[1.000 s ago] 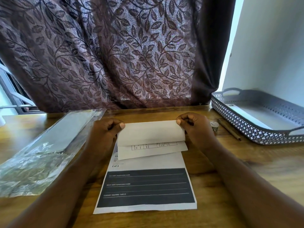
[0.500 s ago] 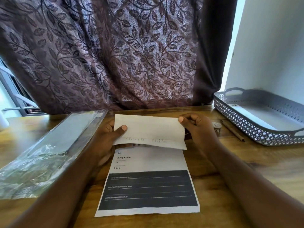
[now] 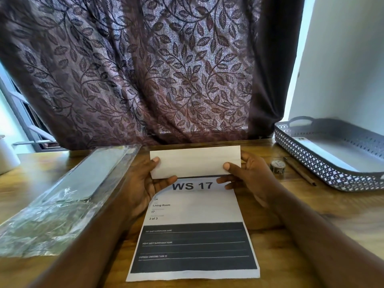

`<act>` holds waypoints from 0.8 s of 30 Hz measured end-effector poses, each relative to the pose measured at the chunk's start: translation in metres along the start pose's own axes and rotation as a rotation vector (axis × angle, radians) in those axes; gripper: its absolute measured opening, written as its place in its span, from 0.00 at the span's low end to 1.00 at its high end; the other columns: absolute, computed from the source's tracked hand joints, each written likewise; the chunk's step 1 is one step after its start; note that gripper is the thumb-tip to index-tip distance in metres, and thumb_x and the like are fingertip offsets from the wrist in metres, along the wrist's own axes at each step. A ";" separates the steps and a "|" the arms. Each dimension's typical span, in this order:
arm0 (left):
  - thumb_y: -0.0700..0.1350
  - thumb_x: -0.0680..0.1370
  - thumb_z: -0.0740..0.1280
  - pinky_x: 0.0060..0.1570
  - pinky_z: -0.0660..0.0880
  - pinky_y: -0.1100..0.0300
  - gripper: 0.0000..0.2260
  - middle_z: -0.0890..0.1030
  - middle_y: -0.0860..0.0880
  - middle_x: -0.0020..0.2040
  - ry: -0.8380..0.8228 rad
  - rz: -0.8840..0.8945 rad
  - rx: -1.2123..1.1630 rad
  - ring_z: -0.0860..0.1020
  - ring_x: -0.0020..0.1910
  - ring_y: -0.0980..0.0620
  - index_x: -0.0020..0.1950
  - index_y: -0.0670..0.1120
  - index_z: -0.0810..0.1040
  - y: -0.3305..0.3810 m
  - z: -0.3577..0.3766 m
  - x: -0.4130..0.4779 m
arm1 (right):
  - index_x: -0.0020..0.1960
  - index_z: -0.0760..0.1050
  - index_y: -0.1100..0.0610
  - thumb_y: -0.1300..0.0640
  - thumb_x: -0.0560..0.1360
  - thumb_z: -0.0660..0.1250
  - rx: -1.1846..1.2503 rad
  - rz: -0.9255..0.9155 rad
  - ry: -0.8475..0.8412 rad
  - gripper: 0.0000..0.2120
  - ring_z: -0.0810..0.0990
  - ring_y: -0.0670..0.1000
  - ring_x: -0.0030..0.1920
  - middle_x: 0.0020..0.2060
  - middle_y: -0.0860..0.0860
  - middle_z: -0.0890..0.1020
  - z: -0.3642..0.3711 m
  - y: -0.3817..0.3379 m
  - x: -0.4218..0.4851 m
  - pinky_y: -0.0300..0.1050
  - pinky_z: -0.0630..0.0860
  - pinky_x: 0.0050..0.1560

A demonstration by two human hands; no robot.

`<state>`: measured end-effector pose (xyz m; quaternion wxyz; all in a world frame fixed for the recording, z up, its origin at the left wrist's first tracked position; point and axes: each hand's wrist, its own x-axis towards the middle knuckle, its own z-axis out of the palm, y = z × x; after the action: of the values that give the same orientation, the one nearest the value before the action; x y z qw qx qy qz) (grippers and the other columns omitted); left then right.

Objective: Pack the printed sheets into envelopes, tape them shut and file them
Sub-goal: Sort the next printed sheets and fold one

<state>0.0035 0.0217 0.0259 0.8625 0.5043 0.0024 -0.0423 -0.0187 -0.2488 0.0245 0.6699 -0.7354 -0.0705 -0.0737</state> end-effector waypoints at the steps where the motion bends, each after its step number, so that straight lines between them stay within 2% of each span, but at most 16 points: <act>1: 0.48 0.76 0.69 0.44 0.84 0.45 0.17 0.84 0.39 0.57 -0.020 0.011 0.000 0.83 0.56 0.35 0.63 0.44 0.76 0.000 0.000 -0.001 | 0.69 0.73 0.57 0.58 0.79 0.69 -0.002 0.009 0.006 0.19 0.88 0.58 0.46 0.54 0.55 0.86 0.000 0.000 -0.001 0.55 0.86 0.45; 3: 0.49 0.73 0.70 0.46 0.84 0.46 0.19 0.85 0.41 0.56 -0.081 0.057 0.094 0.84 0.54 0.37 0.62 0.45 0.77 0.001 0.002 -0.003 | 0.68 0.74 0.57 0.58 0.79 0.68 -0.009 0.021 0.013 0.17 0.88 0.58 0.45 0.54 0.54 0.86 0.000 0.000 -0.001 0.54 0.86 0.46; 5: 0.45 0.74 0.69 0.45 0.84 0.52 0.14 0.86 0.45 0.53 -0.136 0.124 0.255 0.85 0.51 0.41 0.59 0.47 0.79 0.001 0.004 -0.007 | 0.66 0.75 0.57 0.57 0.80 0.68 -0.007 0.021 0.020 0.16 0.88 0.58 0.44 0.53 0.53 0.87 0.001 0.000 -0.001 0.53 0.86 0.45; 7: 0.40 0.77 0.69 0.42 0.84 0.56 0.10 0.87 0.48 0.50 -0.118 0.162 0.357 0.86 0.47 0.43 0.57 0.49 0.79 0.000 0.005 -0.009 | 0.65 0.76 0.57 0.57 0.80 0.67 -0.001 0.012 0.026 0.14 0.88 0.58 0.43 0.51 0.51 0.87 0.002 -0.002 -0.002 0.52 0.86 0.44; 11: 0.38 0.79 0.68 0.43 0.84 0.57 0.11 0.87 0.49 0.51 -0.125 0.189 0.349 0.86 0.49 0.44 0.59 0.51 0.78 0.000 0.008 -0.010 | 0.65 0.76 0.60 0.55 0.79 0.67 0.146 0.003 0.036 0.17 0.88 0.57 0.46 0.50 0.54 0.88 0.001 -0.008 -0.005 0.48 0.86 0.42; 13: 0.38 0.79 0.68 0.43 0.84 0.59 0.11 0.87 0.52 0.51 -0.125 0.208 0.315 0.86 0.50 0.47 0.58 0.52 0.78 -0.002 0.014 -0.013 | 0.67 0.74 0.61 0.52 0.77 0.66 0.313 -0.005 -0.016 0.22 0.87 0.58 0.51 0.54 0.57 0.87 0.003 -0.014 -0.008 0.52 0.85 0.46; 15: 0.38 0.79 0.68 0.41 0.83 0.61 0.11 0.87 0.52 0.50 -0.129 0.209 0.271 0.86 0.50 0.47 0.59 0.51 0.78 -0.006 0.021 -0.016 | 0.68 0.72 0.58 0.51 0.75 0.67 0.395 -0.022 -0.098 0.23 0.85 0.59 0.56 0.57 0.57 0.85 0.012 -0.019 -0.012 0.55 0.84 0.49; 19: 0.42 0.74 0.70 0.42 0.83 0.61 0.15 0.86 0.51 0.53 -0.193 0.215 0.221 0.86 0.51 0.47 0.61 0.49 0.77 -0.013 0.036 -0.026 | 0.67 0.73 0.50 0.52 0.75 0.69 0.264 0.007 -0.181 0.21 0.83 0.57 0.61 0.59 0.52 0.84 0.046 -0.012 -0.020 0.61 0.82 0.57; 21: 0.43 0.73 0.70 0.43 0.83 0.60 0.17 0.86 0.51 0.54 -0.212 0.244 0.245 0.86 0.52 0.47 0.62 0.49 0.77 -0.016 0.041 -0.030 | 0.70 0.72 0.50 0.47 0.76 0.67 0.157 0.036 -0.200 0.24 0.83 0.55 0.61 0.61 0.52 0.83 0.060 -0.008 -0.021 0.59 0.81 0.59; 24: 0.45 0.73 0.70 0.44 0.83 0.59 0.16 0.86 0.53 0.53 -0.203 0.323 0.342 0.86 0.51 0.49 0.61 0.50 0.77 -0.020 0.043 -0.034 | 0.71 0.70 0.51 0.40 0.72 0.66 0.167 0.098 -0.224 0.30 0.83 0.55 0.61 0.63 0.52 0.82 0.070 -0.006 -0.021 0.56 0.81 0.60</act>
<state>-0.0340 -0.0229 0.0313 0.7560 0.6300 -0.1718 0.0458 -0.0396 -0.1786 0.0200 0.7194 -0.6835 -0.1145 0.0477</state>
